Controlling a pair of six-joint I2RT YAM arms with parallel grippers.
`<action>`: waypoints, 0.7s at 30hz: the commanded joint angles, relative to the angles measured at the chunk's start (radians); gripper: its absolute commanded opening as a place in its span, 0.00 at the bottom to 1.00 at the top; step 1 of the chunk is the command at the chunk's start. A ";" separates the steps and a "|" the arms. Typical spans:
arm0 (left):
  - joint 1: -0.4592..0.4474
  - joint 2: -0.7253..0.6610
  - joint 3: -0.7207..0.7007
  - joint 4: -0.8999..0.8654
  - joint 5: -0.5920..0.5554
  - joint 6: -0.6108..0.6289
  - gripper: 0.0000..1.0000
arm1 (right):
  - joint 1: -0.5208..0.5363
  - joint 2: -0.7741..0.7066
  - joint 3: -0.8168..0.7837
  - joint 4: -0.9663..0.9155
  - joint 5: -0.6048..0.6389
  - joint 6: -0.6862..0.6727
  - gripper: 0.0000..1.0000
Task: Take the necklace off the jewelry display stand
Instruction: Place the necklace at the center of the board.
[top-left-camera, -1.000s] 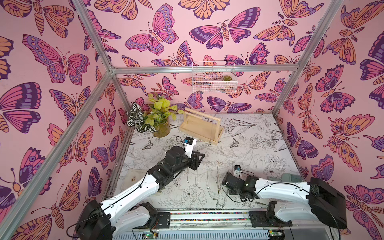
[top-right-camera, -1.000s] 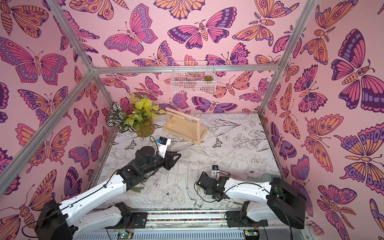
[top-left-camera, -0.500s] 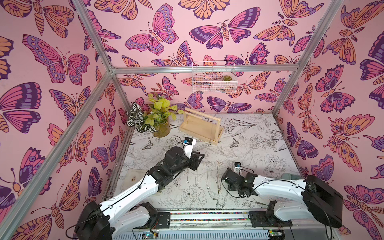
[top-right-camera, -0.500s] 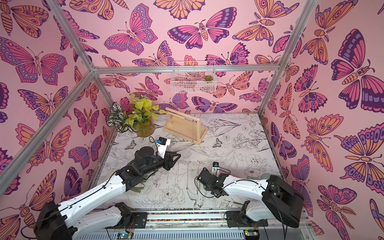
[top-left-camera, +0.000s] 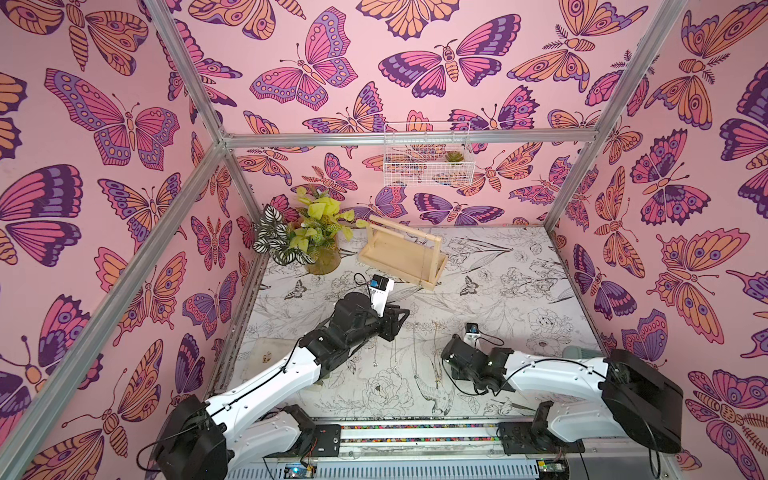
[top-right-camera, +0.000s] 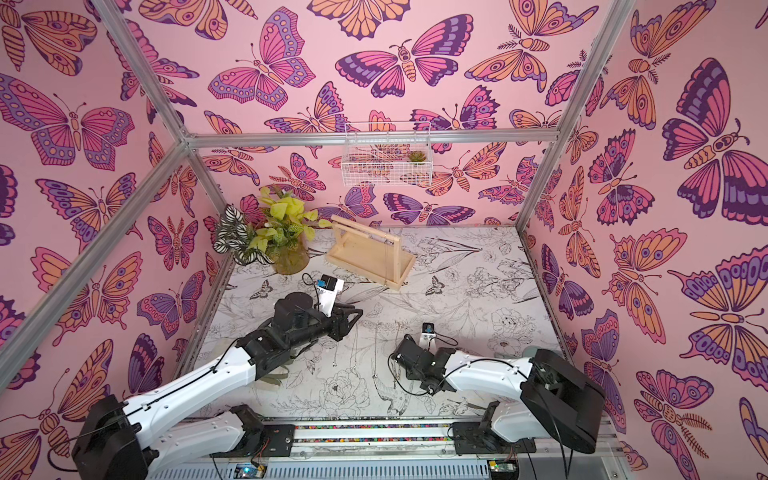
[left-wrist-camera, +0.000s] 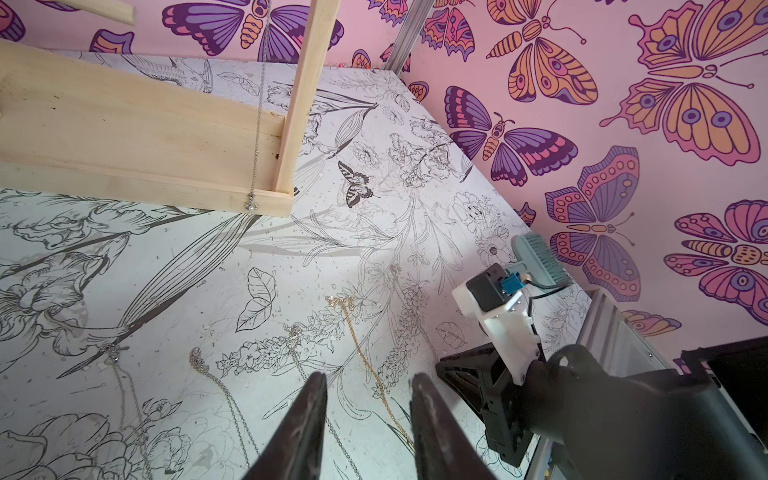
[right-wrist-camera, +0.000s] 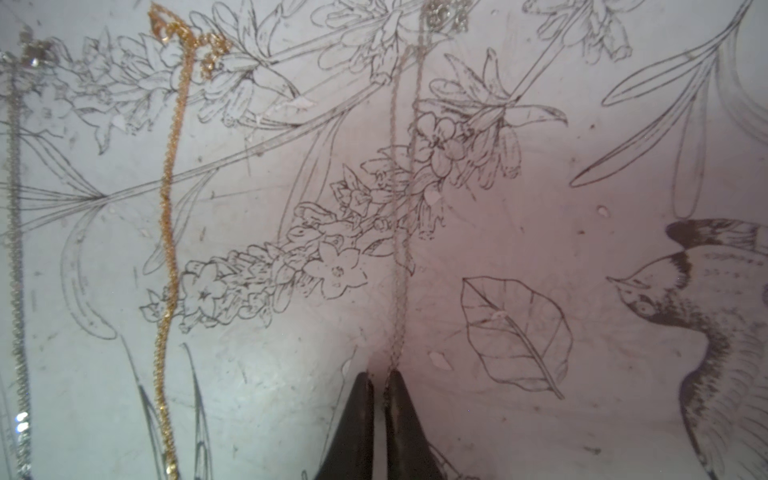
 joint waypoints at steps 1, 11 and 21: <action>-0.004 0.000 0.022 -0.004 -0.002 0.009 0.37 | 0.038 0.020 -0.045 -0.064 -0.051 0.054 0.14; -0.004 -0.037 0.004 -0.005 -0.003 0.005 0.37 | 0.046 -0.035 -0.054 -0.122 -0.001 0.076 0.25; -0.004 -0.043 -0.003 -0.006 -0.006 0.003 0.37 | 0.041 -0.024 -0.065 -0.113 -0.007 0.074 0.24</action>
